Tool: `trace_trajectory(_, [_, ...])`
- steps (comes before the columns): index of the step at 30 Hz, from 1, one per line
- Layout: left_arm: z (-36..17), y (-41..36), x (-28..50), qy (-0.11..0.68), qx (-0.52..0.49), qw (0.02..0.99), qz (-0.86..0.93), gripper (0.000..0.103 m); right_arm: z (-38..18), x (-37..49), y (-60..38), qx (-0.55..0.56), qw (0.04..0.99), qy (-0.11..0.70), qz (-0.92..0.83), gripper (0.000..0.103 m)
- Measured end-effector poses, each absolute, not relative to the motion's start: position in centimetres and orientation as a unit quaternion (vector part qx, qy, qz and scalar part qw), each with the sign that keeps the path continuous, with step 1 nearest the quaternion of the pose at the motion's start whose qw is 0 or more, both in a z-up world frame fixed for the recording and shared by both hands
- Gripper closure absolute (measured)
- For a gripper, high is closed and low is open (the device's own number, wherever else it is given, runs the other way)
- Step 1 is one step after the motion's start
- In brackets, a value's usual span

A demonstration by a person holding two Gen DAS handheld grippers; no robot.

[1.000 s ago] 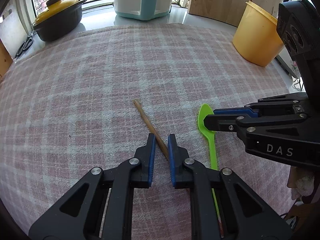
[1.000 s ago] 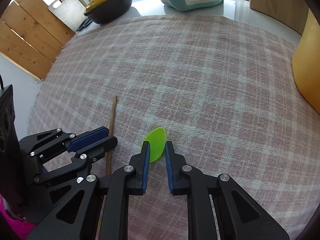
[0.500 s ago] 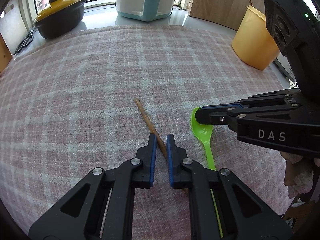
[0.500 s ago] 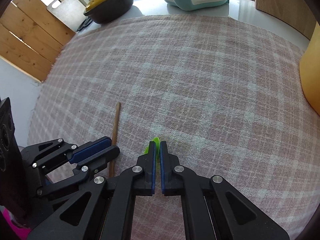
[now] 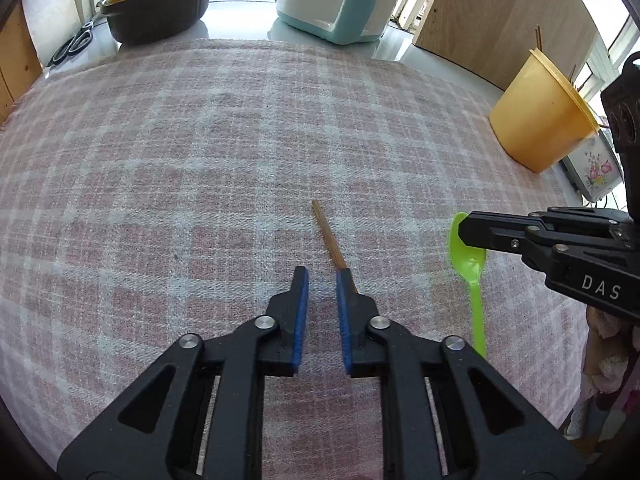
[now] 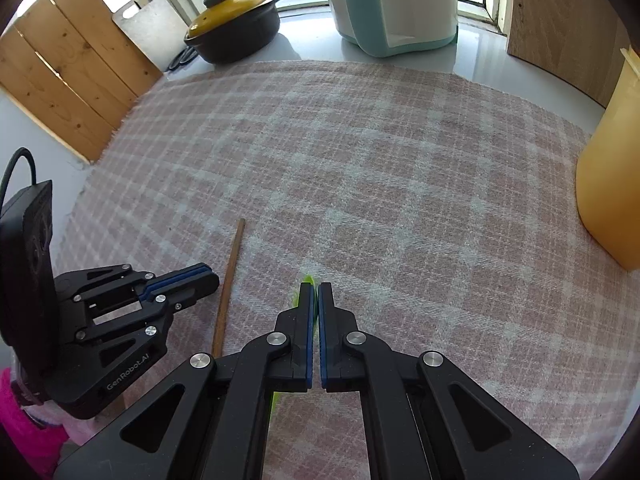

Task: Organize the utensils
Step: 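Close the left tool on the wooden chopstick while the right tool closes on the green spoon, then lift and carry the chopstick in the left tool to the bin while the right tool carries the green spoon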

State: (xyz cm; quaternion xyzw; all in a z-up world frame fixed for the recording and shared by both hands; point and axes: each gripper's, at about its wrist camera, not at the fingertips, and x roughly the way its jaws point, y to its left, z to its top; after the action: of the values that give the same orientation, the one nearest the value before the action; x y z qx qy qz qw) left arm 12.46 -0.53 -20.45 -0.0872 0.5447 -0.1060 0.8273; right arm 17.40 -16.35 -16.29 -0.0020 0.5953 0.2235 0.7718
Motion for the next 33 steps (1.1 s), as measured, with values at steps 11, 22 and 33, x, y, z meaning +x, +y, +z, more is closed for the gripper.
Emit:
trace_trajectory(11, [-20.9,-3.7,13.2,0.512,0.018,0.852,-0.108,0.095,-16.1,17.5,-17.6,-0.001,0.777,0.592,0.214,0.102])
trace_trajectory(22, [-16.1,-1.0,12.2,0.485,-0.088,0.858,-0.145,0.100,-12.4,16.2,-19.0,-0.001,0.810,0.544,0.218,0.102])
trace_trajectory(33, [-10.4,-2.3,11.6,0.419,-0.094,0.887,-0.166,0.100,-6.0,13.7,-21.7,-0.032,0.875,0.439,0.200,0.102])
